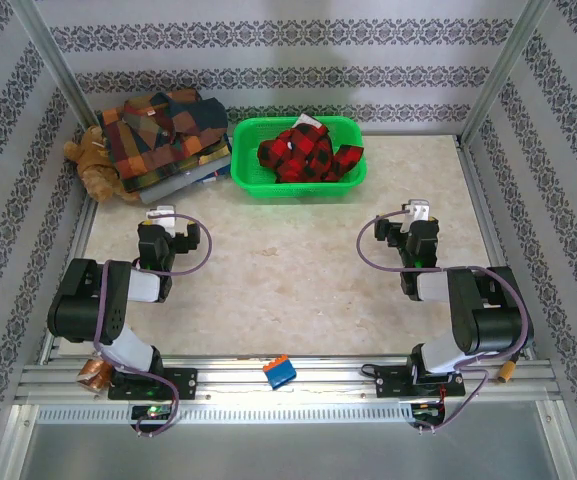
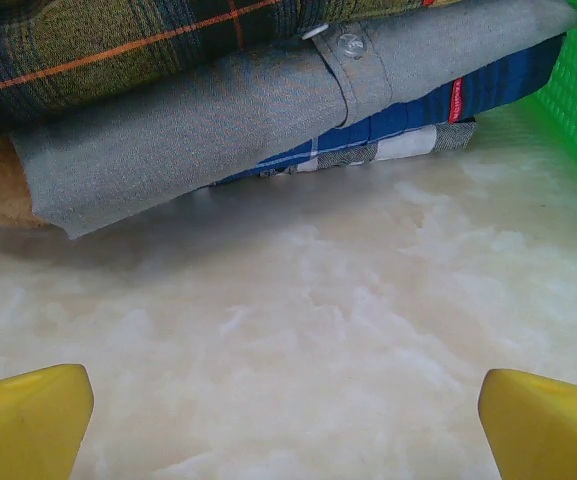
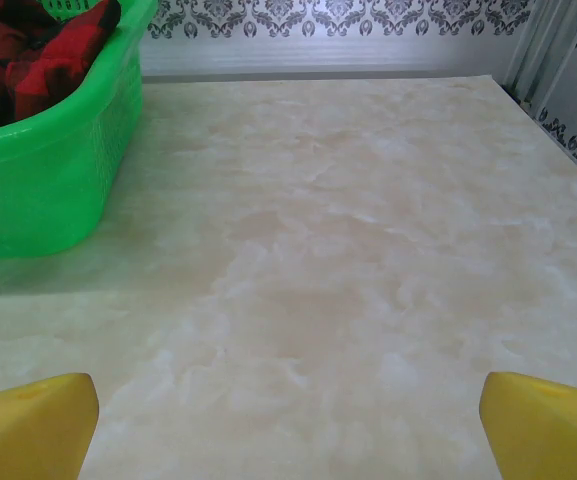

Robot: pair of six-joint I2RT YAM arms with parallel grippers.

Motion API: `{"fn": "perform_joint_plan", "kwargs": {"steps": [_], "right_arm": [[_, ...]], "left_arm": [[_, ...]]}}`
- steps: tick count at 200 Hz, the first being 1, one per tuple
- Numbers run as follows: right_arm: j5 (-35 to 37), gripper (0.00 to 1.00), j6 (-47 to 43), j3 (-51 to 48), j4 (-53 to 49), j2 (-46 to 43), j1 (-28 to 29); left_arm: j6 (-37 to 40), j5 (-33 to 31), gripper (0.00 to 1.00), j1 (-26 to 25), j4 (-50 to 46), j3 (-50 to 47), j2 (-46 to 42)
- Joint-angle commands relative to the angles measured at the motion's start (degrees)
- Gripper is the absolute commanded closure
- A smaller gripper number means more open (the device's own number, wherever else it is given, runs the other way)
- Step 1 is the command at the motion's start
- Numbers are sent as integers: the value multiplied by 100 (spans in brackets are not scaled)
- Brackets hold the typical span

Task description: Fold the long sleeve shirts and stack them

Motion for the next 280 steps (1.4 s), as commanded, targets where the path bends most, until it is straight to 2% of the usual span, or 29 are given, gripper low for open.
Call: {"fn": "perform_joint_plan", "kwargs": {"steps": [1,206,222,230,245,262,280], "right_arm": [[60,2,-41,-1,166,-7,13],[-4,2,-13,4,149,-12,-17],[-86,2,-35,-14,190,-70,-19],[-73,2,-135,-22,54,-300,67],[533,2,-152,-35,-914,-1233,377],[1174,2,365,49,-2542,-2491,656],[917,2,859,255,-4159,-3765,833]], "left_arm": [[36,57,1,-28,-38,26,-49],[36,84,1,-15,-12,18,-45],[176,322,1,-32,-41,2,-163],[255,388,0,-81,-281,8,-443],[283,172,1,-191,-1179,35,-1427],[-305,135,0,-233,-2811,382,-2750],[-972,266,0,-378,-4357,895,-3855]]}}
